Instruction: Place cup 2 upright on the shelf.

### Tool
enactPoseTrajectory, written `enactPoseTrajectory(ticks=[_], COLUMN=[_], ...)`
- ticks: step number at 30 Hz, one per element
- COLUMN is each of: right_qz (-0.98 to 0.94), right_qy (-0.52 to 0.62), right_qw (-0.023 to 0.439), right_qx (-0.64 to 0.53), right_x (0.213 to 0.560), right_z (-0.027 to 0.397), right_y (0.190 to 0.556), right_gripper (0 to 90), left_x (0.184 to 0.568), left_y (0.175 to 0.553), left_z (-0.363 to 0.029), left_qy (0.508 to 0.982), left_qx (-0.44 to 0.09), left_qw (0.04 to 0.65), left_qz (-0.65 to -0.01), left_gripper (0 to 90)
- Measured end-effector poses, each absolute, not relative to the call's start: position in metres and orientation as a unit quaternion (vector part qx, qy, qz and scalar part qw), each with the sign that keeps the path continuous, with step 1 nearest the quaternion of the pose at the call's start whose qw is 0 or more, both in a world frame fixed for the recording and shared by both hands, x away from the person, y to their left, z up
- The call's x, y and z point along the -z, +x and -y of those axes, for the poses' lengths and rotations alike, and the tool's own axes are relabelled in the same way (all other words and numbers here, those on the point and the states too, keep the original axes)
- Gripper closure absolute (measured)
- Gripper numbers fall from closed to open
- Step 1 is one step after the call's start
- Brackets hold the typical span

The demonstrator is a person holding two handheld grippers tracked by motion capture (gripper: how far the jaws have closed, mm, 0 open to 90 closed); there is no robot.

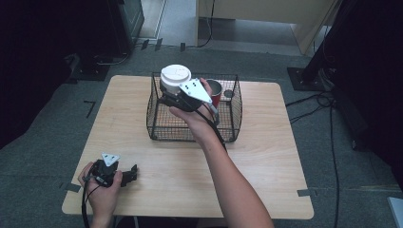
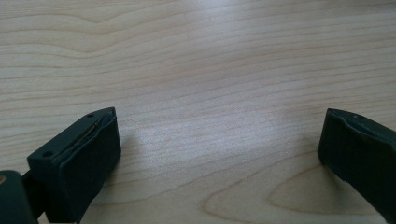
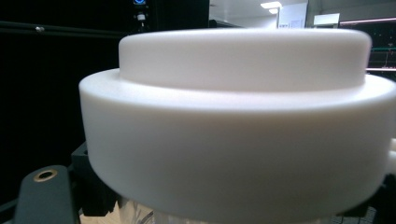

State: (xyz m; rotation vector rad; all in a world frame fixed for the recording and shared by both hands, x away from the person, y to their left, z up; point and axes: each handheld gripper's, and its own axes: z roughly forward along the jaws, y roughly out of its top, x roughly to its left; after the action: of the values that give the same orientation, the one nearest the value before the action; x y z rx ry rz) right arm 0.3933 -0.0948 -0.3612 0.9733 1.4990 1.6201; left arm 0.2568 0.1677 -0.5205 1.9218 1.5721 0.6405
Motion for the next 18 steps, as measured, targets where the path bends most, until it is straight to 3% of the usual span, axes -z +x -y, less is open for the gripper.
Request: enactPoseTrajectory(ticks=[18], right_qz=[-0.594], right_qy=[0.388], right_qw=[0.35], right_qx=[-0.611], right_x=[0.396], right_z=[0.083], right_y=[0.43], right_gripper=[15.9], left_x=[0.52], left_y=[0.257], left_z=[-0.168], left_qy=[0.72], left_qx=[-0.239], left_qw=[0.284], left_qz=[-0.587], left_gripper=[0.0])
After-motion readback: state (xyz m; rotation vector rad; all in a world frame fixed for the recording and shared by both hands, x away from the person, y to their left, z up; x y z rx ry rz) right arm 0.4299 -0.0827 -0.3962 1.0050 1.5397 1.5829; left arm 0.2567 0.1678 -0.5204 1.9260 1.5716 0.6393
